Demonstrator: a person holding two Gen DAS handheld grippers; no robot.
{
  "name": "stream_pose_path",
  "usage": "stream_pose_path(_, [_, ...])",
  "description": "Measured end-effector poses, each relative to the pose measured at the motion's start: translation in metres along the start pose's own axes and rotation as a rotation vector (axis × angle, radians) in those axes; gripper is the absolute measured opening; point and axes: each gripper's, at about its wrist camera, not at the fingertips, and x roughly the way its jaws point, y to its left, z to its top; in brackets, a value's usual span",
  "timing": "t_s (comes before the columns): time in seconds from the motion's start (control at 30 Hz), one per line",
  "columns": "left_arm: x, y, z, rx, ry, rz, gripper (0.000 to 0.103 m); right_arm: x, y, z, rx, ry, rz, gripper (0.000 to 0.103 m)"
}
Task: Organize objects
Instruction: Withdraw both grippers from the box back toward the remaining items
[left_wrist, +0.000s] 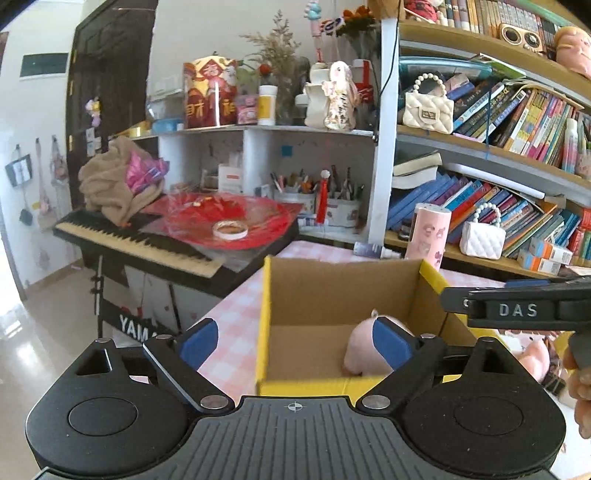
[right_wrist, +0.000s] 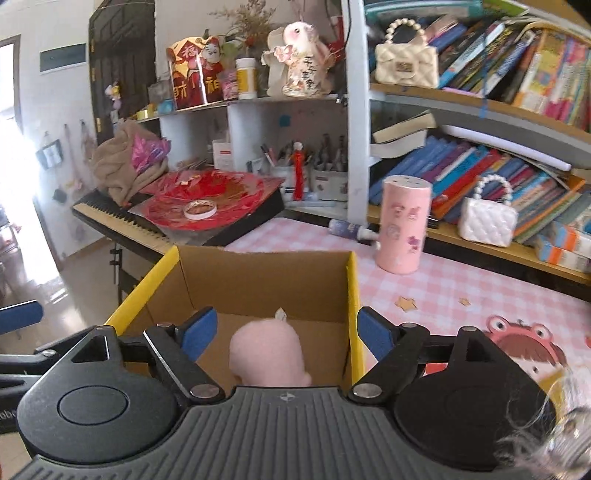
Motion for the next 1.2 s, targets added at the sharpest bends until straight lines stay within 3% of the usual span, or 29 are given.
stream_pose_path(0.13, [-0.018, 0.008, -0.02, 0.016, 0.032, 0.013, 0.093, -0.02, 0.015, -0.026, -0.021, 0.011, -0.044, 0.083])
stream_pose_path(0.53, [-0.051, 0.021, -0.072, 0.03, 0.187, 0.027, 0.093, -0.055, 0.057, -0.107, -0.042, 0.184, -0.102, 0.083])
stream_pose_path(0.83, [-0.074, 0.021, -0.093, 0.038, 0.242, 0.014, 0.093, -0.085, 0.068, -0.133, -0.038, 0.202, -0.113, 0.086])
stream_pose_path(1.2, [-0.088, 0.007, -0.103, 0.094, 0.253, -0.068, 0.098, -0.117, 0.055, -0.151, 0.053, 0.2, -0.207, 0.087])
